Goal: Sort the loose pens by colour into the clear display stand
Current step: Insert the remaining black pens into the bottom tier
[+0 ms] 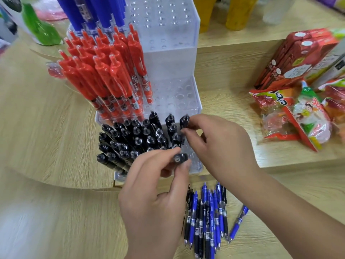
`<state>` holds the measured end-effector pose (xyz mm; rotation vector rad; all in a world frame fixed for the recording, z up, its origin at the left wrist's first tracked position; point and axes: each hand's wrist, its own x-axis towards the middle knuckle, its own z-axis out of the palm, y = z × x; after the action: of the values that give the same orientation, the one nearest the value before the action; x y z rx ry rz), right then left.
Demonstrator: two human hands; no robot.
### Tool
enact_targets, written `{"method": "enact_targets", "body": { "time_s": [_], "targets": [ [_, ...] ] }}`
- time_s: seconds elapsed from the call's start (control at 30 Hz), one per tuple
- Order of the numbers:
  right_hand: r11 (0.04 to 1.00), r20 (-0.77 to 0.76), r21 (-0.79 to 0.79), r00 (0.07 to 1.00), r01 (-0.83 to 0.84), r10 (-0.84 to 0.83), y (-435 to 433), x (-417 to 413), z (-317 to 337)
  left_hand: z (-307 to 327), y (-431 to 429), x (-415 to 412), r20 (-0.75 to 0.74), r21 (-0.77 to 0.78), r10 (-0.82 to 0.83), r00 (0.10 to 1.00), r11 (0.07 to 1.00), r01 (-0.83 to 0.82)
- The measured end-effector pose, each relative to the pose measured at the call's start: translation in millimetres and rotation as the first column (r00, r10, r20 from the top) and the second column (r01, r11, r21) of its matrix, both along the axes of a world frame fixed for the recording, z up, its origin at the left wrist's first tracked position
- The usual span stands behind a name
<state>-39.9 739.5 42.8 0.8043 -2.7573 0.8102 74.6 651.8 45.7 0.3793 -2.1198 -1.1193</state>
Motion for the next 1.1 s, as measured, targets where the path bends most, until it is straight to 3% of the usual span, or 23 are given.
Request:
{"method": "enact_targets", "body": {
  "time_s": [0.17, 0.23, 0.33, 0.43, 0.5, 0.7, 0.87, 1.1],
  "targets": [
    [0.973, -0.095, 0.229, 0.995, 0.040, -0.018, -7, -2, 7, 1, 1, 0, 0.000, 0.011, -0.008, 1.000, 1.000, 0.008],
    [0.962, -0.042, 0.272, 0.999, 0.036, -0.026, -3, -3, 10, 2, 1, -2, 0.002, 0.018, -0.005, 1.000, 1.000, 0.005],
    [1.000, 0.135, 0.014, 0.991, -0.026, 0.024, 21, 0, 18, 5, 0, -3, -0.014, 0.033, -0.006, 1.000, 0.999, 0.006],
    [0.958, 0.193, -0.188, 0.948, -0.218, 0.253, 39, 19, 20, 9, 1, -4, -0.028, 0.019, -0.026, 0.999, 0.999, 0.026],
    [0.952, 0.184, -0.206, 0.947, -0.225, 0.263, 40, 29, 15, 12, 2, -6, -0.012, 0.020, -0.038, 0.999, 0.999, 0.038],
    [0.957, -0.038, -0.273, 0.995, -0.102, 0.095, 31, 32, -1, 20, -1, -8, 0.015, -0.045, -0.027, 1.000, 0.999, 0.027],
    [0.920, 0.083, -0.393, 0.996, 0.003, 0.032, 32, 19, -14, 14, -27, -3, 0.044, -0.329, 0.111, 0.993, 0.940, -0.091],
    [0.937, 0.091, -0.348, 0.995, -0.009, 0.043, 23, 9, -15, 3, -31, -4, 0.120, -0.404, 0.124, 0.985, 0.912, -0.066]
  ]
}}
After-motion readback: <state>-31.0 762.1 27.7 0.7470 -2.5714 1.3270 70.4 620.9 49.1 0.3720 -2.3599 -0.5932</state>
